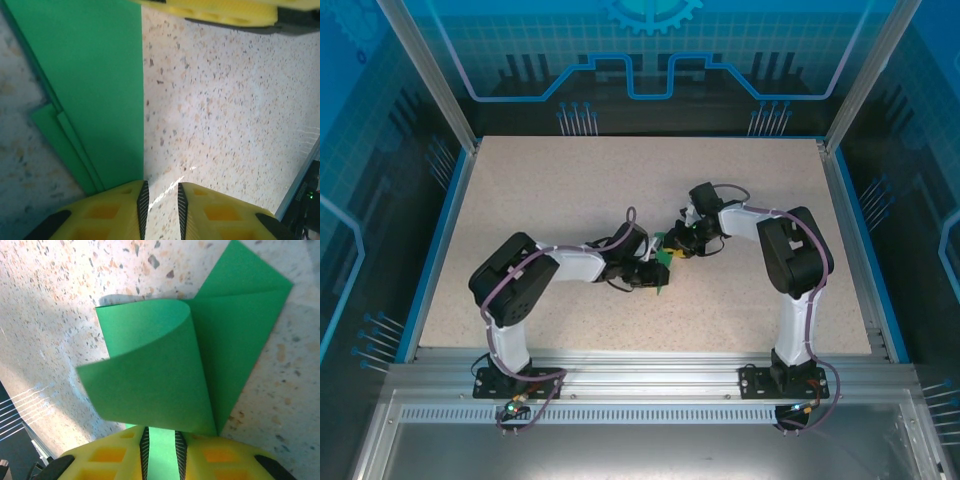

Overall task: Fold a paper plane with a square sheet of paper (fold left side to right side)
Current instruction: Fold the wing for the fifth time at the center of the table.

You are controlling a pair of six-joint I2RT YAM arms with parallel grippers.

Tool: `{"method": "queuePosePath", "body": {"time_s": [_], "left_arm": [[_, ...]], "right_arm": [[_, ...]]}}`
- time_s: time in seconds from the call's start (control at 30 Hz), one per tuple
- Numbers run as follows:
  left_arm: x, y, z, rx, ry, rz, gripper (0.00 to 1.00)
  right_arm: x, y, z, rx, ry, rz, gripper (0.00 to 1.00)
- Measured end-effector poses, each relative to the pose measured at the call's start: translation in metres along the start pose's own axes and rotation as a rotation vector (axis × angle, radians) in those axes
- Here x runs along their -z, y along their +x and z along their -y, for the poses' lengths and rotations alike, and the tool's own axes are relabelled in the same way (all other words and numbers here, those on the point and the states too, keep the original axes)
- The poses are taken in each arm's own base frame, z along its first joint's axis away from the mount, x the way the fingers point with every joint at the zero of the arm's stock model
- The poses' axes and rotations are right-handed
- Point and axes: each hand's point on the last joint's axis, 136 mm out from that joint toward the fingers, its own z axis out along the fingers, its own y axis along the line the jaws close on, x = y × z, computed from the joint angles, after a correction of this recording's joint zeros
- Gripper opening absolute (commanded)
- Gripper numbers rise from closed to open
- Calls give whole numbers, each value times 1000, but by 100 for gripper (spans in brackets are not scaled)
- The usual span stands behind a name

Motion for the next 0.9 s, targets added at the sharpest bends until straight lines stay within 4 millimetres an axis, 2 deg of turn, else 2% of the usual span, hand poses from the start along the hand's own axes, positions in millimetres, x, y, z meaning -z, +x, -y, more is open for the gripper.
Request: {"method": "queuePosePath", "body": {"time_s": [0.2, 0.47, 0.6, 0.7, 0.9], "left_arm": [[3, 14, 1, -18, -7, -3, 26], [10, 50, 3, -30, -18, -64, 26], [18, 60, 0, -4, -41, -96, 26], [28, 56, 5, 23, -26, -85, 27], [48, 14, 18, 63, 36, 4, 28]], "right_arm": [[-1, 1, 0, -2, 6, -10, 25], [-1, 2, 0, -2, 7, -15, 25], [-1, 2, 0, -2, 7, -15, 25], [-1, 2, 0, -2, 7, -16, 25], [-1, 2, 0, -3, 7, -15, 25]]}}
